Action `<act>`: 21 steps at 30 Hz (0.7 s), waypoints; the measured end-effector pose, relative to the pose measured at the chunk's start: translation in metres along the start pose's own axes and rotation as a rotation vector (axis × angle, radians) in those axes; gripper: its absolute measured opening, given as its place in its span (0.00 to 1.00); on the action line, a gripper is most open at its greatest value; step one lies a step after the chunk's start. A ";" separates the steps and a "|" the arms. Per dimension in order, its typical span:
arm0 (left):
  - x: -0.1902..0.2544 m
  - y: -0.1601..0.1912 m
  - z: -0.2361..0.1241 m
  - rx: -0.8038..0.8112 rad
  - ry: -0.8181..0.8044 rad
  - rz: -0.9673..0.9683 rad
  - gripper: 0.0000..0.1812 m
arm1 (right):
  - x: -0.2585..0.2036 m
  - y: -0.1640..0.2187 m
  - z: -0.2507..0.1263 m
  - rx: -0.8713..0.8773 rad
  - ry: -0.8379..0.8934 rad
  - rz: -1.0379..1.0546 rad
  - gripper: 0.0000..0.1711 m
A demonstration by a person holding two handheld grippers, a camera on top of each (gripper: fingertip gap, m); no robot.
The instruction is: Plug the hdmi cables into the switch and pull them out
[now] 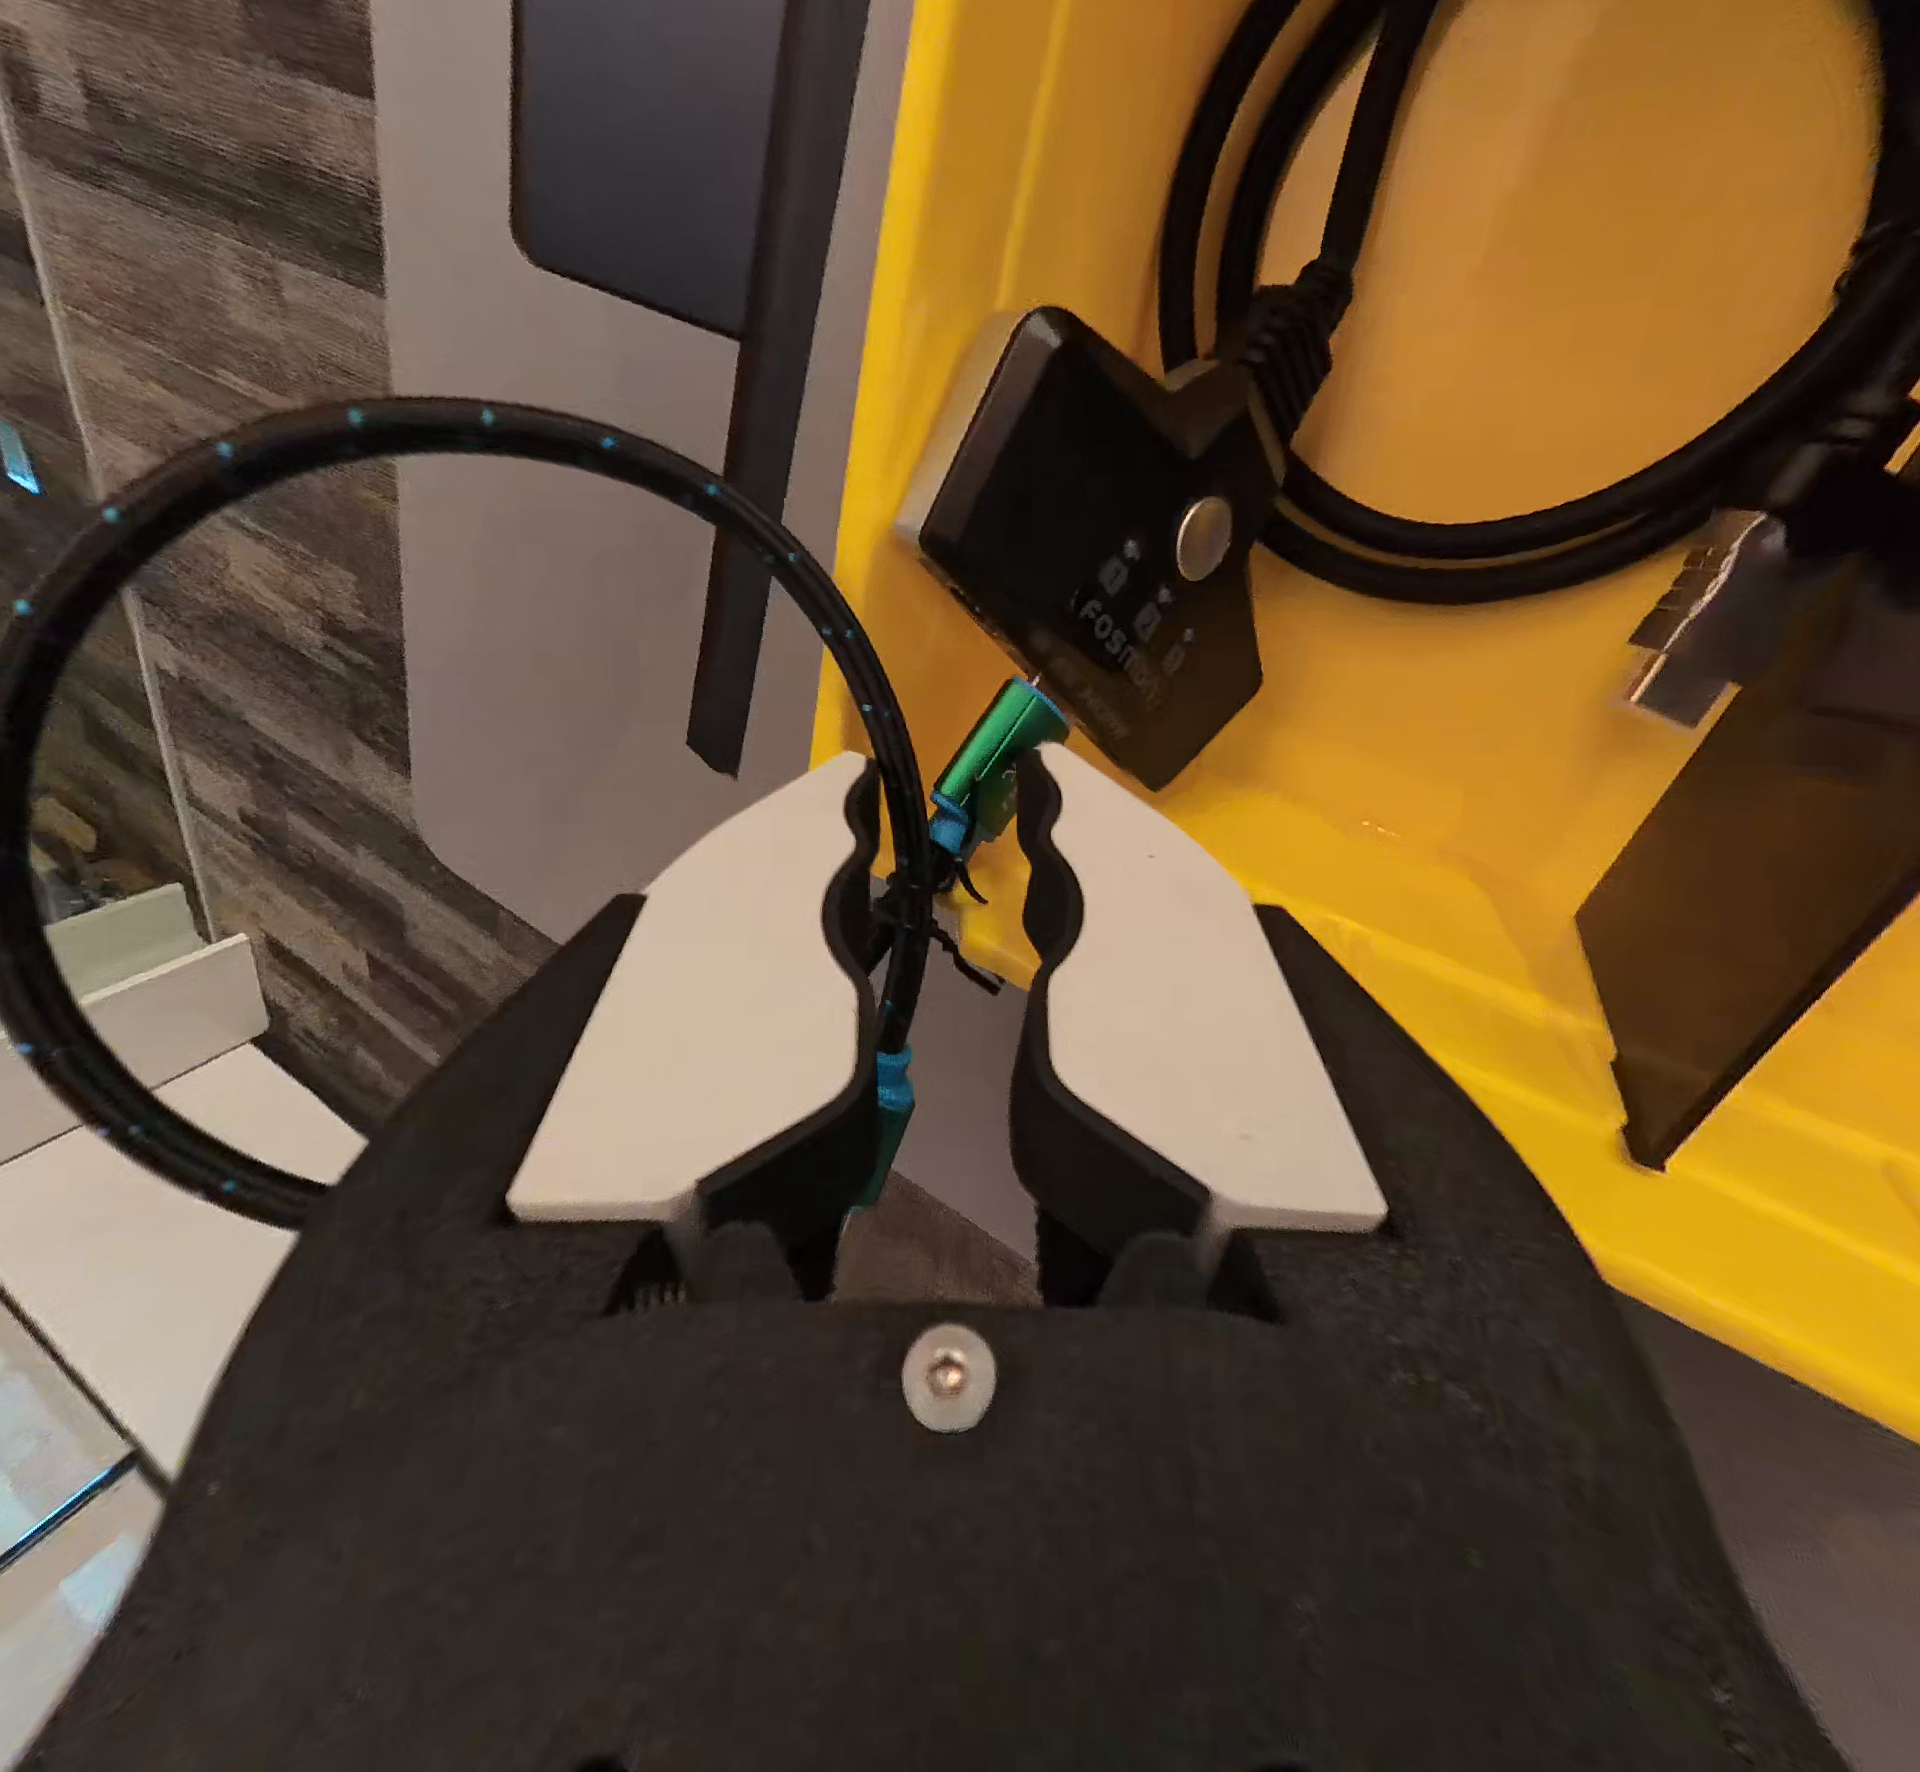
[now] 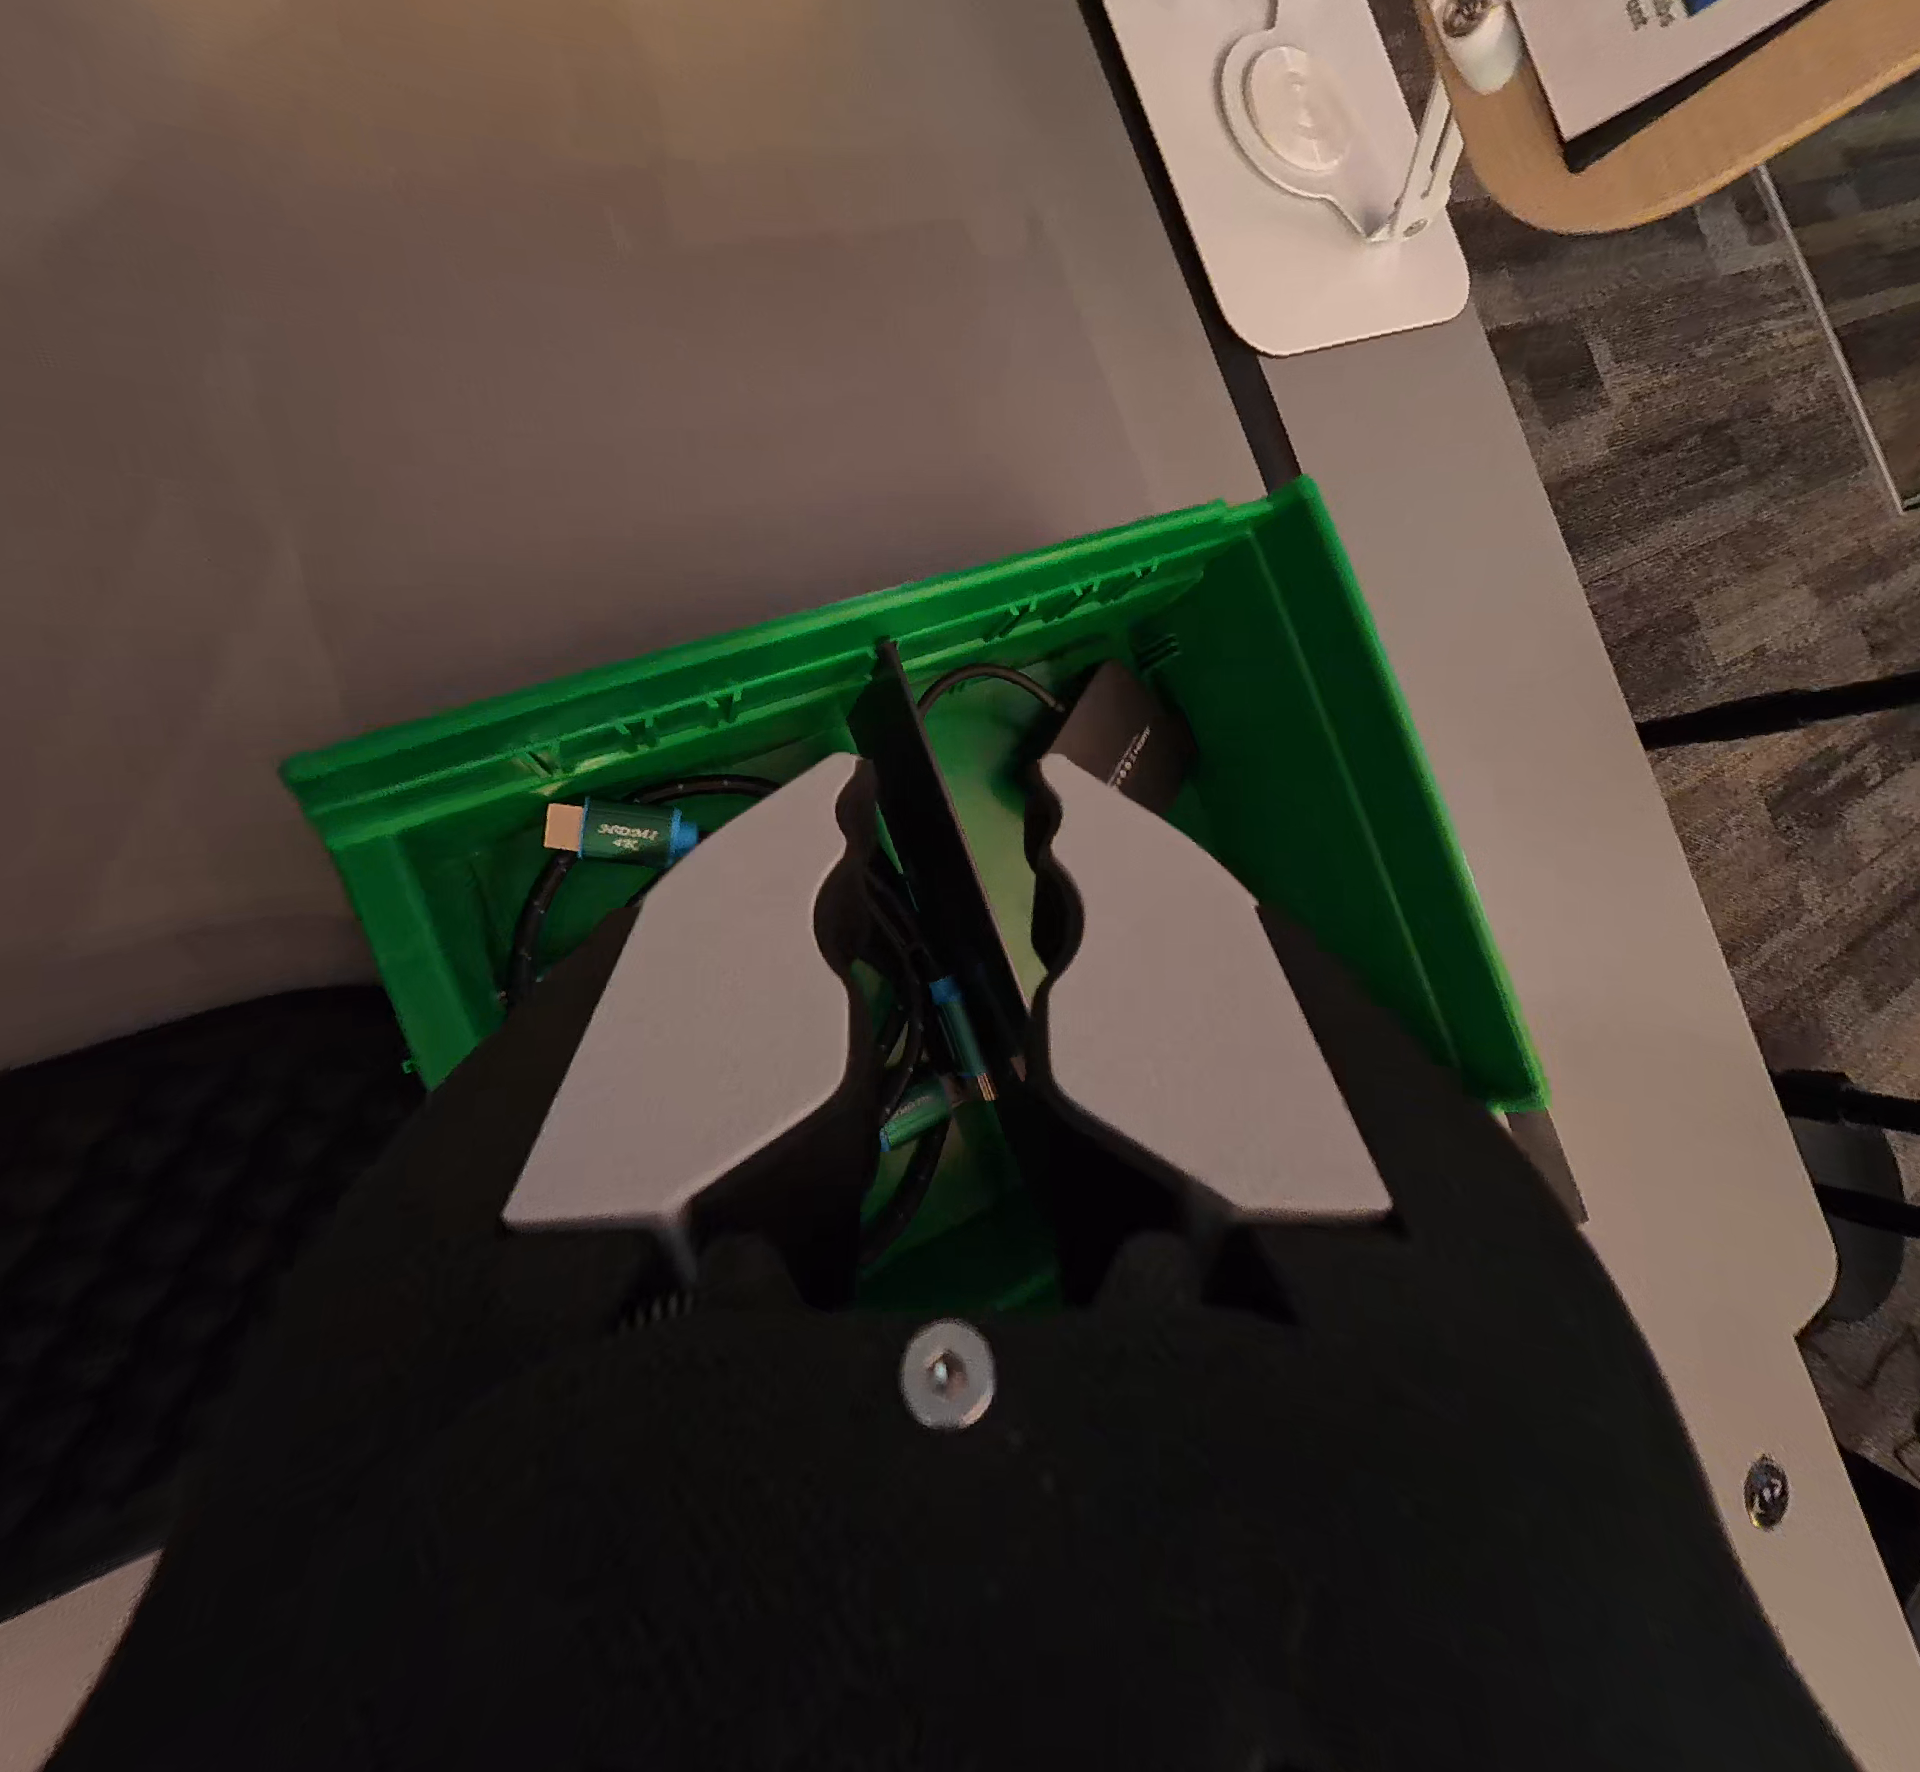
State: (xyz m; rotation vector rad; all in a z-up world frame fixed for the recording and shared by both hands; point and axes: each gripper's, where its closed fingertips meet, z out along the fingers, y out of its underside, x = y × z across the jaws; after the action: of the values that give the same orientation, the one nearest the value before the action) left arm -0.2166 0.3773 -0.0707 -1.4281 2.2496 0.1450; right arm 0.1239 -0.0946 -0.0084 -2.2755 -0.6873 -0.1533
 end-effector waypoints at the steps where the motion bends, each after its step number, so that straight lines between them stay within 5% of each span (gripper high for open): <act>1: 0.001 0.001 0.000 -0.010 0.022 -0.007 0.14 | -0.001 -0.003 0.000 0.006 -0.003 -0.004 0.16; 12: 0.012 0.011 -0.008 -0.144 0.160 0.006 0.08 | -0.021 -0.049 0.001 0.089 -0.064 -0.078 0.16; 21: 0.002 -0.016 -0.088 -0.219 -0.127 0.198 0.08 | -0.065 -0.136 0.028 0.266 -0.141 -0.229 0.15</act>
State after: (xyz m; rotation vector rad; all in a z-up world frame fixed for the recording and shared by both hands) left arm -0.2318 0.3393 0.0087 -1.2578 2.3205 0.5460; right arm -0.0048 -0.0242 0.0365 -1.9632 -0.9821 -0.0081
